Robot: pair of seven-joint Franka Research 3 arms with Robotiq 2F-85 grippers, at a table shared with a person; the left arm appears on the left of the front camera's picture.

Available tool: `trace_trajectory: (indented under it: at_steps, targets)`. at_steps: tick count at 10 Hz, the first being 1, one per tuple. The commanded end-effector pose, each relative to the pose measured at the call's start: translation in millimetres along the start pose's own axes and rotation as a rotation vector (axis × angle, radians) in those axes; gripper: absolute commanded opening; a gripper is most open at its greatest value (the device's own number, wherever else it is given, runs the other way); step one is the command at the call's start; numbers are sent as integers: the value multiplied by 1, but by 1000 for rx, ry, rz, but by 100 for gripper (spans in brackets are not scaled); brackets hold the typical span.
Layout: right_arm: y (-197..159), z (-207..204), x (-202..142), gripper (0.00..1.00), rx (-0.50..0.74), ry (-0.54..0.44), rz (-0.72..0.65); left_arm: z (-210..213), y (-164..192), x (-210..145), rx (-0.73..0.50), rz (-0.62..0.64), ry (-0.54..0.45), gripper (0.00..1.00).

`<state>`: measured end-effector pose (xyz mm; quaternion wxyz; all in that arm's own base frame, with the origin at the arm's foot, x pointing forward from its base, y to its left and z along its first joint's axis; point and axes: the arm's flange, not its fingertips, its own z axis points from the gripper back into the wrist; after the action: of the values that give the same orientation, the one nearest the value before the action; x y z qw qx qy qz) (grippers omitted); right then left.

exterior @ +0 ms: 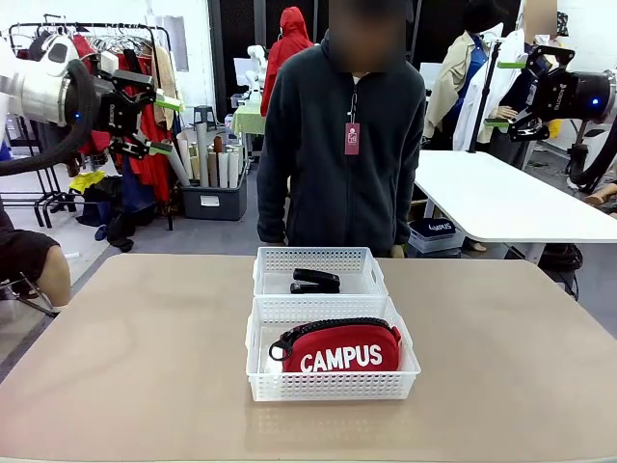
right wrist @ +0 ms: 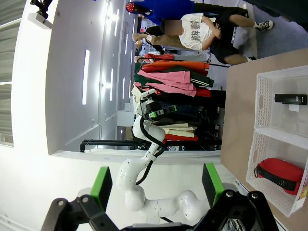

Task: Distribute items into two baskets.
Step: Place the picked Stapler into the Organizing basket as instructed by the person.

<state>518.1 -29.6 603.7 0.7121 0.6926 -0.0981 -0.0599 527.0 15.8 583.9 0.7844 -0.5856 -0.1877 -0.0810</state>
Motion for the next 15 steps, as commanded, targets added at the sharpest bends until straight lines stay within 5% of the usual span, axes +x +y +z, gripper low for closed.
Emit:
trace_trajectory:
  at_steps: [1, 15]
  targets:
    - [2, -2, -1, 100, 1, 3, 3, 9, 12, 8, -96, -9, 9, 100]
    - [2, -2, -1, 100, 1, 3, 3, 12, -7, 30, -116, -53, 26, 100]
